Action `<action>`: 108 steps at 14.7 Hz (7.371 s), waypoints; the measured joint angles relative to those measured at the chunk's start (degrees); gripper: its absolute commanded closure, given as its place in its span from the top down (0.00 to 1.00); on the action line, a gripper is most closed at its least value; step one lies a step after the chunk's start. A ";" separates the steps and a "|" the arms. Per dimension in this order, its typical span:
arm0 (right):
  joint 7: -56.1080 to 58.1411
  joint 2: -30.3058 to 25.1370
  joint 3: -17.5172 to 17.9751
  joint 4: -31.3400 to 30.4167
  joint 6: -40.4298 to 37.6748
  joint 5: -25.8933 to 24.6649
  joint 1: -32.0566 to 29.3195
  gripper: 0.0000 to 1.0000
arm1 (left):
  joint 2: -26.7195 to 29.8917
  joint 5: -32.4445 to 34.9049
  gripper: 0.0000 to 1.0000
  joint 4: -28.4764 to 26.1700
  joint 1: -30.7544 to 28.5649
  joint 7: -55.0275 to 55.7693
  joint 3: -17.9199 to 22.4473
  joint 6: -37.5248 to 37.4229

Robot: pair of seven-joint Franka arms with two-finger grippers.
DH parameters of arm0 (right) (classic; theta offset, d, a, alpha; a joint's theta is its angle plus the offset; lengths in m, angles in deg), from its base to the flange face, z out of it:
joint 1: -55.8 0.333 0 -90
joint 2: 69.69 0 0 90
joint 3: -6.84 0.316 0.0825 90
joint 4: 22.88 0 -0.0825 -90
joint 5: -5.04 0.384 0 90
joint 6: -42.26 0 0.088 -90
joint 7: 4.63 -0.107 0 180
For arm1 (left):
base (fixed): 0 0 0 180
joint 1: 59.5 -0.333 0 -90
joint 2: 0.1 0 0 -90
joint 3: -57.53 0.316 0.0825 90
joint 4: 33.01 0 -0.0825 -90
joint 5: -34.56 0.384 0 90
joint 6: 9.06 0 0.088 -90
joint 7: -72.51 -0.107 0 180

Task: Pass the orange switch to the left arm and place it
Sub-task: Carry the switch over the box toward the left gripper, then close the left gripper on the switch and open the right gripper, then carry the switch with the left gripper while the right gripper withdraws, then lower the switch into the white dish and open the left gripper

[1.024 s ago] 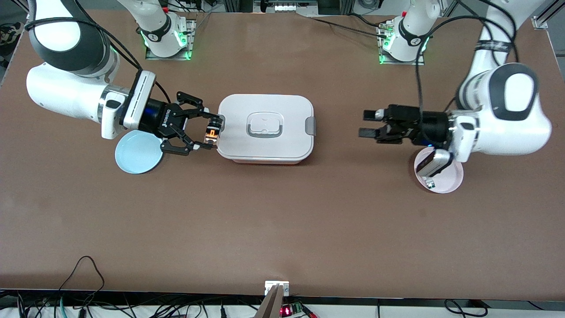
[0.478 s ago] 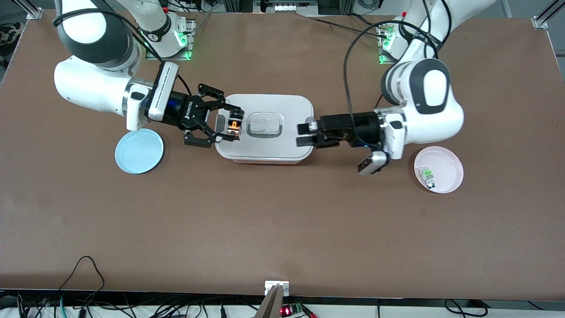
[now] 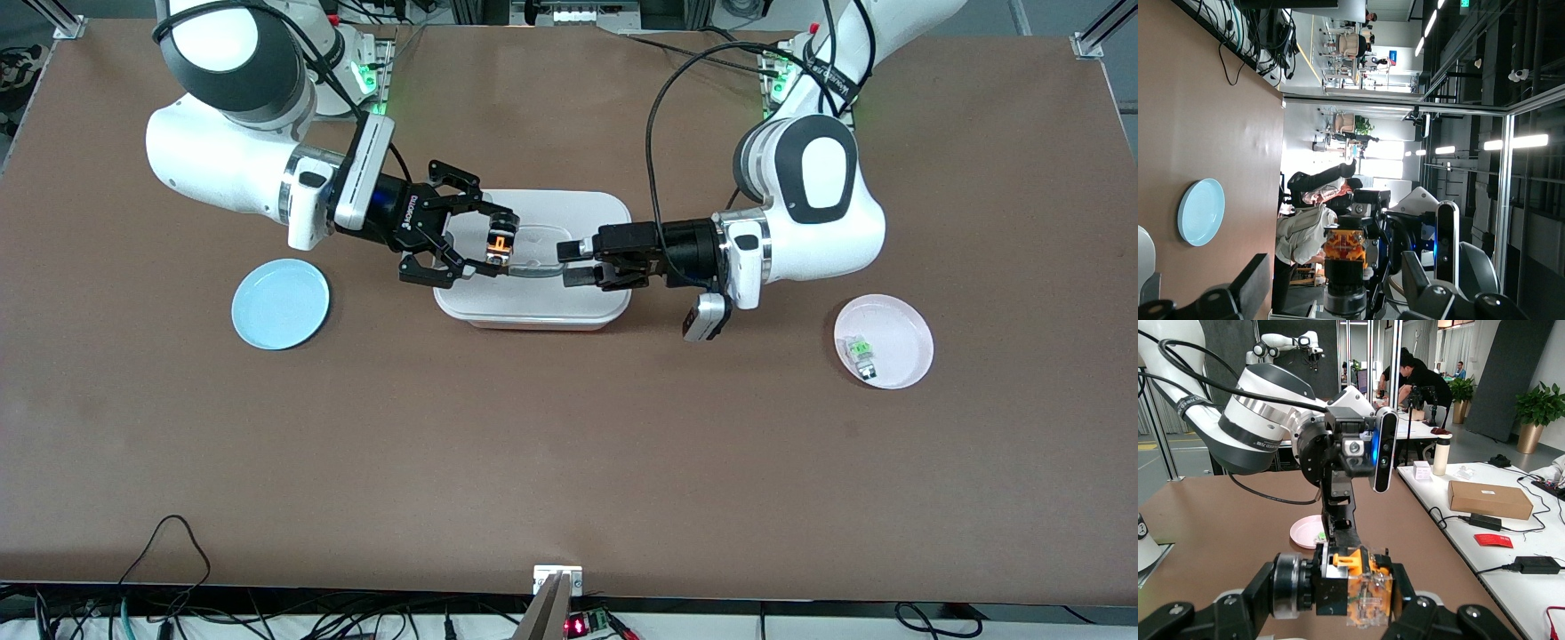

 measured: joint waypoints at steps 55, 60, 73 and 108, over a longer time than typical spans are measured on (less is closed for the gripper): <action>-66.27 3.20 -8.86 -2.75 4.85 -51.67 -5.98 1.00 | -3.45 60.94 0.00 8.34 -14.88 -6.37 0.63 -25.27; -88.56 2.80 -10.89 3.59 -9.75 -73.60 -6.02 1.00 | -3.46 86.67 0.00 9.60 -15.75 -6.34 0.84 -31.59; -107.92 1.20 -23.69 18.29 -37.18 -90.82 -5.89 1.00 | -7.24 114.16 0.00 3.31 -26.75 -35.84 1.47 -26.58; -108.35 -8.29 -26.97 10.49 -38.52 -87.50 -5.39 1.00 | -4.56 114.62 1.00 -7.21 -38.45 -56.14 -1.78 -13.58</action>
